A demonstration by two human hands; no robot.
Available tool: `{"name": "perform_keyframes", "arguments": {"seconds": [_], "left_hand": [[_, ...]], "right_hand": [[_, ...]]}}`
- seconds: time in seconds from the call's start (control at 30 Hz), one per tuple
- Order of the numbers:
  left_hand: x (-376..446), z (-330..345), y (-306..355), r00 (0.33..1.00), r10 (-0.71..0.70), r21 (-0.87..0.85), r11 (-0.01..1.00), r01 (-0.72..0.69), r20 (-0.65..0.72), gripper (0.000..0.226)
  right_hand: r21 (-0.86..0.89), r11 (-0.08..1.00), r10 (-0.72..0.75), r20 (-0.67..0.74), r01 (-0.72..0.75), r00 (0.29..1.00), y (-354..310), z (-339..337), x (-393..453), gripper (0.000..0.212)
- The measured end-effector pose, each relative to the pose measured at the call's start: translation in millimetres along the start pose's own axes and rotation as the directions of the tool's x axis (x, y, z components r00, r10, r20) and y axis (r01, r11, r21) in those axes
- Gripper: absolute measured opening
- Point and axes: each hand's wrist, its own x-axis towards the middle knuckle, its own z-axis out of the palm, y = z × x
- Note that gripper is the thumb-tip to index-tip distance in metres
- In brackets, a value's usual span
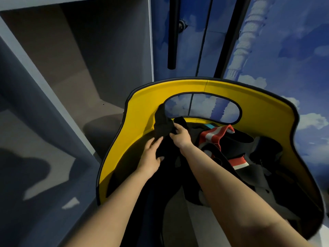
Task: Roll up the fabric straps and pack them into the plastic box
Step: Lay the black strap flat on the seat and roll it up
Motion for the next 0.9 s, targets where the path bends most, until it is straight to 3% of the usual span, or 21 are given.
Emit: {"name": "perform_keyframes", "arguments": {"seconds": [0.07, 0.17, 0.27, 0.5, 0.63, 0.77, 0.83, 0.9], "left_hand": [[5.4, 5.2, -4.5, 0.996, -0.009, 0.077, 0.997, 0.002, 0.093, 0.068], [14.2, 8.1, -5.5, 0.97, 0.032, 0.281, 0.954, -0.102, 0.241, 0.063], [22.5, 5.3, -6.5, 0.922, 0.016, 0.419, 0.888, -0.191, 0.387, 0.059], [19.3, 10.3, -5.1, 0.93, -0.057, 0.641, 0.74, -0.204, 0.362, 0.056], [15.1, 12.3, 1.0, 0.941, -0.076, 0.616, 0.773, -0.153, 0.329, 0.056], [5.5, 3.9, 2.7, 0.949, -0.02, 0.49, 0.86, -0.144, 0.315, 0.061], [-2.7, 0.7, 3.7, 0.93, 0.02, 0.433, 0.881, -0.191, 0.368, 0.061], [-11.0, 2.0, 5.5, 0.889, 0.03, 0.415, 0.877, -0.242, 0.456, 0.064]], "right_hand": [[-0.13, 0.991, -0.011, 0.01, 0.013, 1.0, 4.7, 0.3, 4.0, 0.047], [-0.337, 0.939, -0.057, 0.026, 0.062, 0.998, 13.5, 1.0, 6.9, 0.052], [-0.432, 0.899, -0.038, 0.095, 0.076, 0.995, 24.1, -3.7, 6.7, 0.062], [-0.683, 0.722, 0.073, 0.233, 0.109, 0.97, 42.2, -38.4, -1.4, 0.065], [-0.629, 0.75, -0.019, 0.29, 0.206, 0.957, 22.8, -43.5, -19.7, 0.064], [-0.619, 0.703, -0.023, 0.471, 0.349, 0.882, 11.2, -50.6, -56.7, 0.075], [-0.69, 0.597, 0.083, 0.56, 0.409, 0.825, 13.8, -57.6, -75.6, 0.085], [-0.771, 0.416, 0.127, 0.573, 0.481, 0.809, 21.3, -62.7, -86.7, 0.086]]}}
